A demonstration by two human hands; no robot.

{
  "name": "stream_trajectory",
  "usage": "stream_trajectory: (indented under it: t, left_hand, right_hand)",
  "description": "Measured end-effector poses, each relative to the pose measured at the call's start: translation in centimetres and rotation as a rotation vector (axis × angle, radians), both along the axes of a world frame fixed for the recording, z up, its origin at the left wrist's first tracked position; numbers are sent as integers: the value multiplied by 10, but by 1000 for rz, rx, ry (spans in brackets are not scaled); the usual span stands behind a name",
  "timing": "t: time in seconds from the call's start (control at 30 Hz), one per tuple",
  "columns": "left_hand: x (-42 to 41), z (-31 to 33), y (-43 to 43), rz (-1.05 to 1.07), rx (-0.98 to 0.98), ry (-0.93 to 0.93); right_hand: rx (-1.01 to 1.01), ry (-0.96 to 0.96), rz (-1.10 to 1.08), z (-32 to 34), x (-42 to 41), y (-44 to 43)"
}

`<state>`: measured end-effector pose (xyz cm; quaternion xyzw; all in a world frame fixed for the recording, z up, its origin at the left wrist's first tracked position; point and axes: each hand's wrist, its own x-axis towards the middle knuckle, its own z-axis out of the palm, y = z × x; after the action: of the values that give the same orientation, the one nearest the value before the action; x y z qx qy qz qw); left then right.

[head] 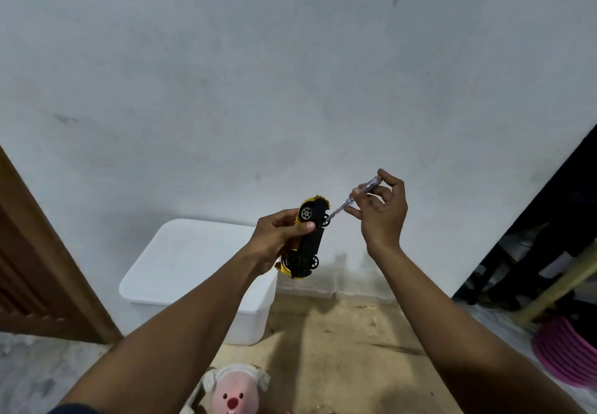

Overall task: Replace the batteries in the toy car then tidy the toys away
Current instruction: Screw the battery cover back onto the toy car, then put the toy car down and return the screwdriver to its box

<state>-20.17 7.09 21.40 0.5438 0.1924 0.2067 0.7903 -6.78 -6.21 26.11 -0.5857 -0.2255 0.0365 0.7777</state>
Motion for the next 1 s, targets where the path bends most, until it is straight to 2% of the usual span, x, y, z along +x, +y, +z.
stream_trajectory:
  t: [0.27, 0.63, 1.0]
  left_hand:
    - [9, -10, -4, -83, -103, 18]
    - [18, -37, -19, 128, -185, 125]
    - [18, -86, -42, 136, 324, 464]
  right_hand:
    - [-10, 23, -5, -6, 8, -7]
    - [-66, 56, -9, -25, 17, -12]
    - [-195, 5, -50, -63, 39, -35]
